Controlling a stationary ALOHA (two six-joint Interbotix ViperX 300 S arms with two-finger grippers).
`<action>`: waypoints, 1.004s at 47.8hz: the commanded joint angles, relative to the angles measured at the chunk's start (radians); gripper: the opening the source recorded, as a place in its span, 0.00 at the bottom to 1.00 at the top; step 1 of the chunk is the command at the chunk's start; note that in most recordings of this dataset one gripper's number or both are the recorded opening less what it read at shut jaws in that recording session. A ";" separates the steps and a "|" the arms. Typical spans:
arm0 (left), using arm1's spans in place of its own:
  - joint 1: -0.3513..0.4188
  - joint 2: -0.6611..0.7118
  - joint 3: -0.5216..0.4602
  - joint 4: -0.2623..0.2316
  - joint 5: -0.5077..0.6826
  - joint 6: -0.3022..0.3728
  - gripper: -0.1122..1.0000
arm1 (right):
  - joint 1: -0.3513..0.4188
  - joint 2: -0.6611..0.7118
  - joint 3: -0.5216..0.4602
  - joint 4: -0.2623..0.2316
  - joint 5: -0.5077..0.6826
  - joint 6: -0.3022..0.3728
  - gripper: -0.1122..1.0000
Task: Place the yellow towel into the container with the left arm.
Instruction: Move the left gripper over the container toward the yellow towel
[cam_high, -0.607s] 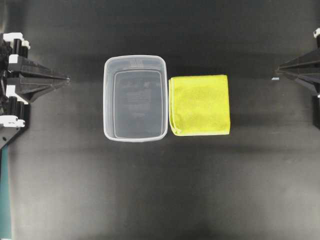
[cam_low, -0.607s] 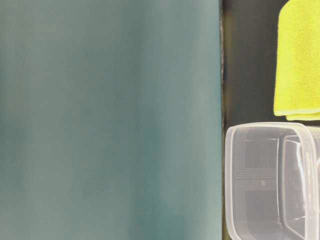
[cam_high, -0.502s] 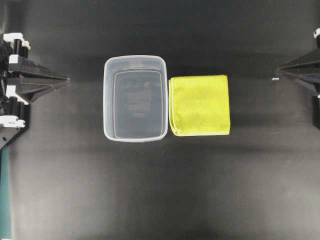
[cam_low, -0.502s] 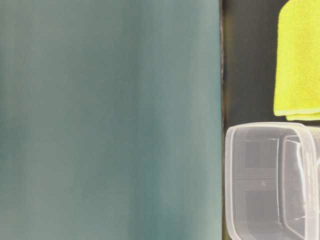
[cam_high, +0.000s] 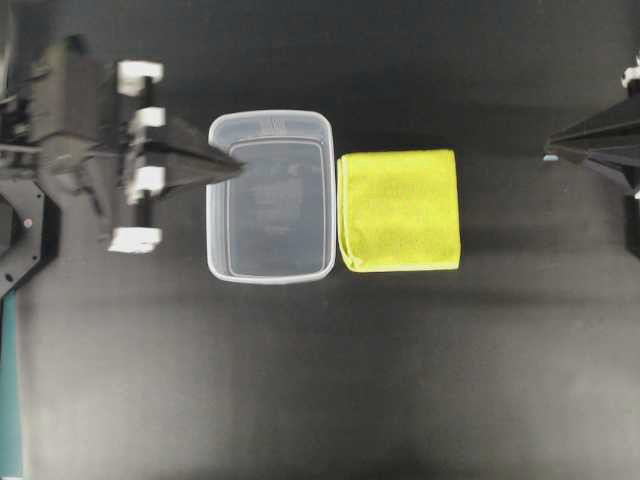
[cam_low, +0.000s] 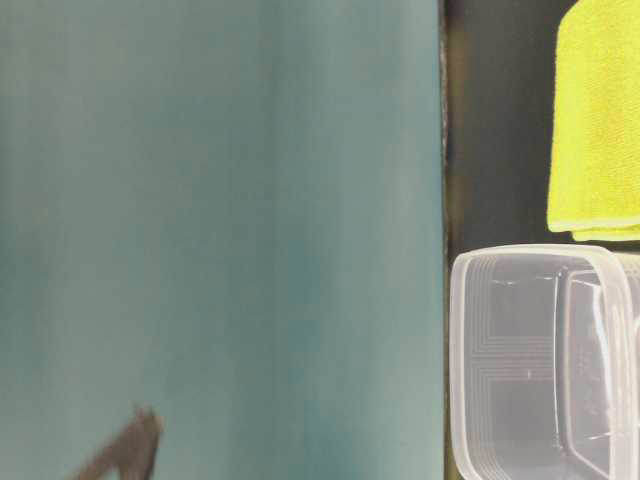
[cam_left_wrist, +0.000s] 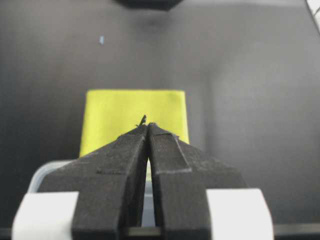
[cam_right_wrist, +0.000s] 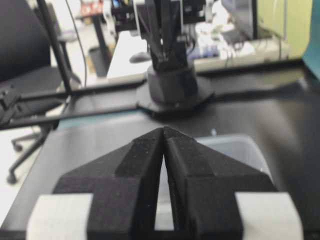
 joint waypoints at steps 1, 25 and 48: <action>-0.003 0.078 -0.094 0.005 0.038 0.002 0.10 | -0.002 -0.014 -0.012 0.005 0.041 0.003 0.10; -0.002 0.465 -0.480 0.006 0.371 0.018 0.24 | -0.006 -0.176 -0.018 0.005 0.129 0.006 0.82; 0.032 0.862 -0.824 0.006 0.630 0.100 0.91 | -0.006 -0.225 -0.017 0.005 0.158 0.006 0.80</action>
